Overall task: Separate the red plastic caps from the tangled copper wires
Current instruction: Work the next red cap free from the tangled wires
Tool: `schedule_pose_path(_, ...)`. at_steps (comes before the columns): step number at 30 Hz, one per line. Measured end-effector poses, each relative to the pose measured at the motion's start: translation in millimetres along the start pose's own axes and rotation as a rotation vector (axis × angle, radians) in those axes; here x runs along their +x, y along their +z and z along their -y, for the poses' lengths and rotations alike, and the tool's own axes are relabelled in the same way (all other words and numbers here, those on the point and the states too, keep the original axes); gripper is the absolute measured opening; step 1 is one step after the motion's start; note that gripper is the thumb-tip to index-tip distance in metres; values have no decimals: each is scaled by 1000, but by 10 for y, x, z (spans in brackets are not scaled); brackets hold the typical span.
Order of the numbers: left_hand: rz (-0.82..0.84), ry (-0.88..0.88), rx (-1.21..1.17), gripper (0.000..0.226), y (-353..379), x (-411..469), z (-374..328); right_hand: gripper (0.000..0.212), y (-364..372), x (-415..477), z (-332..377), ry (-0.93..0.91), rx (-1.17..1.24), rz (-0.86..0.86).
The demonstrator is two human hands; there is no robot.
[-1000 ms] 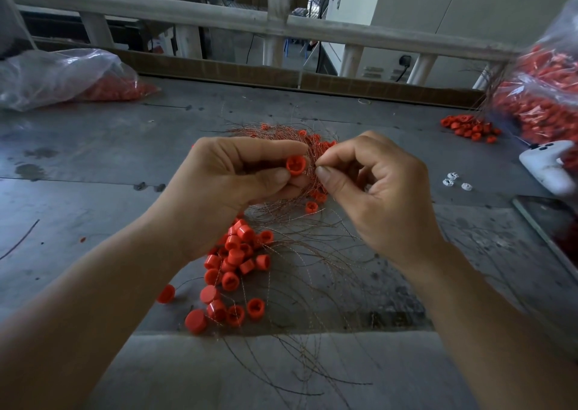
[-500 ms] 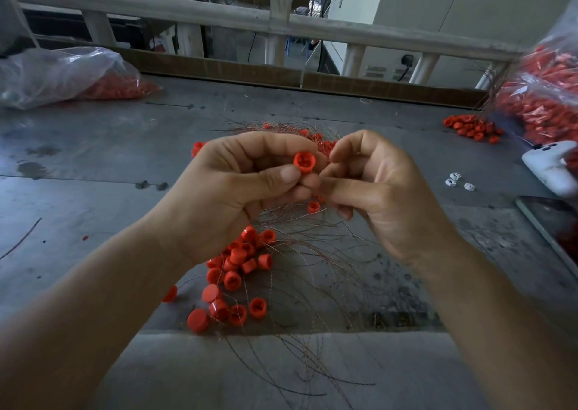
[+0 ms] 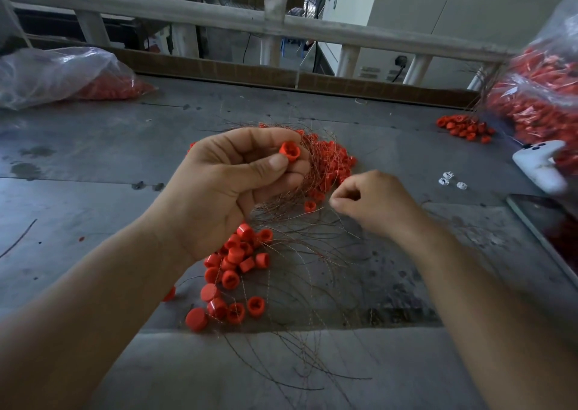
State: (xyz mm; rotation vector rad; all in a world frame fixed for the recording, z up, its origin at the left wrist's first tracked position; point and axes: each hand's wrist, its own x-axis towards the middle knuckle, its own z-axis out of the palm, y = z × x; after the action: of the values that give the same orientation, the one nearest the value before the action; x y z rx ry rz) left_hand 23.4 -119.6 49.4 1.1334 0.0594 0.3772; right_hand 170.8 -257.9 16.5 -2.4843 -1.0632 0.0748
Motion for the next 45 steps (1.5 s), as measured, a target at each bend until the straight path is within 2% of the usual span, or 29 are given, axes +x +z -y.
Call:
schedule_pose_path(2,-1,-1,-3,24,5,-8,-8,9,81,21,-11,7,-29,11)
schedule_pose_path(6,-10,3,6,26,9,-16,-19,26,125,47,-23,-3,-16,-57)
schedule_pose_path(15,17,-4,1,24,-2,-12,-38,50,189,116,-58,-20,34,-88)
schedule_pose_path(21,22,-2,-1,24,10,-17,-33,26,94,204,-197,97,42,-305)
schedule_pose_path(23,21,1,2,24,4,-18,-33,37,95,231,-218,103,-11,-255)
schedule_pose_path(27,29,1,9,25,-5,-18,-32,56,149,247,-195,32,-27,-44)
schedule_pose_path(35,27,8,18,24,-20,-12,-31,36,-25,161,-238,56,101,-101)
schedule_pose_path(40,31,10,27,23,-18,-10,-27,23,-120,139,-236,67,110,-215)
schedule_pose_path(45,49,9,21,22,-33,-11,-27,11,-33,129,-194,10,53,-163)
